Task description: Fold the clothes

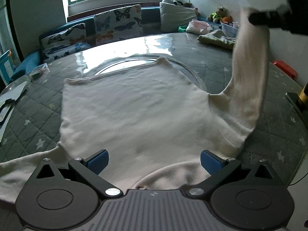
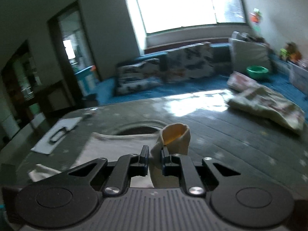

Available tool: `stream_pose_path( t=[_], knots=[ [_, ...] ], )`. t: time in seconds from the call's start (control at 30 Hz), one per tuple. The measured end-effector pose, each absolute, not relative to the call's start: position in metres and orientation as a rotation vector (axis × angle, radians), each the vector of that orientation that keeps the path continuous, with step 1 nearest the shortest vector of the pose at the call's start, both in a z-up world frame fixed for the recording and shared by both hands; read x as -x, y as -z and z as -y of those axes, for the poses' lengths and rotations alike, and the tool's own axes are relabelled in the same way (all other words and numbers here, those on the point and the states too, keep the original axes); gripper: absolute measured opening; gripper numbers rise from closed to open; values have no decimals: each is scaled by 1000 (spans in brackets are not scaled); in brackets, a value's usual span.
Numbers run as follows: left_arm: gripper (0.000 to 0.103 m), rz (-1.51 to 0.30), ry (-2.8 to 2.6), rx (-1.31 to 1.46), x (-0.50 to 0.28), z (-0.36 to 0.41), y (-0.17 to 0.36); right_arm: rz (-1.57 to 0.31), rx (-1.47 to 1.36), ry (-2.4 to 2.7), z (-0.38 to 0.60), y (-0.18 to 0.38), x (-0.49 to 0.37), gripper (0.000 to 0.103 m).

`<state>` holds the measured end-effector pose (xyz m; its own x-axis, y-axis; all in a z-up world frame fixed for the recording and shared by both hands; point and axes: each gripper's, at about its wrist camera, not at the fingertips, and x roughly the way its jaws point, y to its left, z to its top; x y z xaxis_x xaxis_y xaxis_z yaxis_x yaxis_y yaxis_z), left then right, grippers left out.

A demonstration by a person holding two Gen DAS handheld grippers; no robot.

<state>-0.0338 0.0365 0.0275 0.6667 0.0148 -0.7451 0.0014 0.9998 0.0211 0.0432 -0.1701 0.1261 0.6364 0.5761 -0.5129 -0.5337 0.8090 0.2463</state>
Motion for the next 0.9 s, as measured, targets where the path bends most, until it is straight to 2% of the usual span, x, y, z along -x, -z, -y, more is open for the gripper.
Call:
stream_pose_path(
  t=[0.27,0.6,0.9],
  knots=[
    [103,-834,-80,32,54,-72,-28,-623,4,-816,95,-135,-30,11],
    [103,-845,-126,71,64,-93,-25,-721,56,-952,22,-103,-11,11],
    [103,-833,-141,97,70,-102,-30,-782,79,-969,8,-74,-15,13]
  ],
)
